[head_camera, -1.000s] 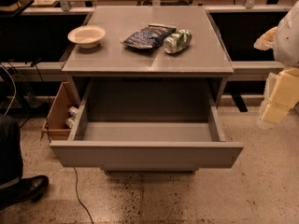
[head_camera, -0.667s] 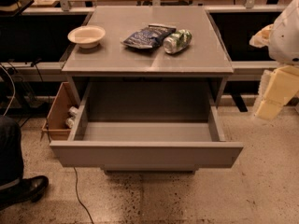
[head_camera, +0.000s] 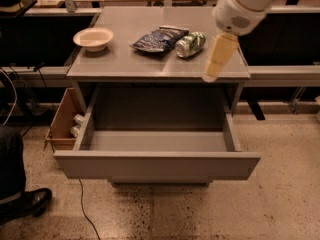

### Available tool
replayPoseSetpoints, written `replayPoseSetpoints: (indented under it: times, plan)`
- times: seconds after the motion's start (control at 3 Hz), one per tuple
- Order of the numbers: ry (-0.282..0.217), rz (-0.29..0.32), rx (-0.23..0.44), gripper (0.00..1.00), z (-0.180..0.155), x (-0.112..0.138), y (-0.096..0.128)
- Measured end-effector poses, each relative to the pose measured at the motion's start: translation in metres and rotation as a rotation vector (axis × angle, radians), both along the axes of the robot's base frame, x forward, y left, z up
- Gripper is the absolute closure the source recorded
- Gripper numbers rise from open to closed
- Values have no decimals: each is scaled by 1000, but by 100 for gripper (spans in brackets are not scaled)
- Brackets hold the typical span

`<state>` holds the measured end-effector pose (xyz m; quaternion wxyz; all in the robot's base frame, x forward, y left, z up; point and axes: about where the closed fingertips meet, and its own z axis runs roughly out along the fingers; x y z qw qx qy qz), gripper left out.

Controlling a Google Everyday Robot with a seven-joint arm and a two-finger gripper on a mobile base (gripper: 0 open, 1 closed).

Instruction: Place blue chip bag into top drawer

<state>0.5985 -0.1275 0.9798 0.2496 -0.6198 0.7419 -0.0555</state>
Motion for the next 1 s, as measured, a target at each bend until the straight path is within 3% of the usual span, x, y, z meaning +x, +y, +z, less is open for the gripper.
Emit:
replayPoseSetpoints:
  times: [0.33, 0.67, 1.0]
  plan:
    - [-25, -2, 18, 0, -7, 58, 39]
    - [1, -22, 41, 0, -36, 119, 81]
    - [1, -22, 40, 0, -35, 118, 80]
